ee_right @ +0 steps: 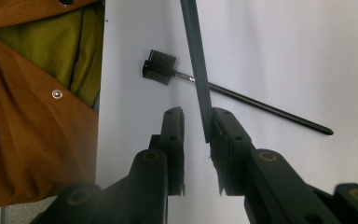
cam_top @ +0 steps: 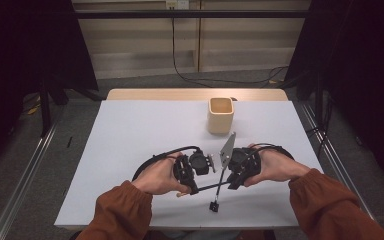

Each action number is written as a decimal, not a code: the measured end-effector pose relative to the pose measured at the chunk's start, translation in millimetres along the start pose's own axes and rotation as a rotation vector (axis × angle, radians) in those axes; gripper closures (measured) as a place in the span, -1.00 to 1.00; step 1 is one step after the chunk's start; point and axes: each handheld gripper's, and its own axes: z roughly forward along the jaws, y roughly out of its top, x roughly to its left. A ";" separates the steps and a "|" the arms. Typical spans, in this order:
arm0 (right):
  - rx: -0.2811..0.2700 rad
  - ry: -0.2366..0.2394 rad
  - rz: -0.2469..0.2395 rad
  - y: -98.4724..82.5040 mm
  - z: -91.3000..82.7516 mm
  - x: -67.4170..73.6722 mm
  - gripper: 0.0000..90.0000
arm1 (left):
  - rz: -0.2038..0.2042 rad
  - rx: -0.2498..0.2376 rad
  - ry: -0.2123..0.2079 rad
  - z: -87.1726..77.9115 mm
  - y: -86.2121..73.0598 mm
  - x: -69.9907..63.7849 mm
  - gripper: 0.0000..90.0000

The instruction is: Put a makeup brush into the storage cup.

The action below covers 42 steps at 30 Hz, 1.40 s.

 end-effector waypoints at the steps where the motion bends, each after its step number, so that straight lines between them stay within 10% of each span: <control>1: -0.003 0.004 -0.001 0.1 0.4 -0.4 0.69 | 0.004 0.001 0.003 0.1 0.4 -0.1 0.87; 27: -0.056 0.064 -0.018 -8.3 5.5 -2.4 0.91 | 0.038 -0.064 0.000 -1.5 -5.4 -0.6 0.83; 42: -0.097 0.031 0.000 -16.0 -2.9 -2.0 0.92 | 0.014 -0.166 -0.003 4.8 -16.0 0.3 0.18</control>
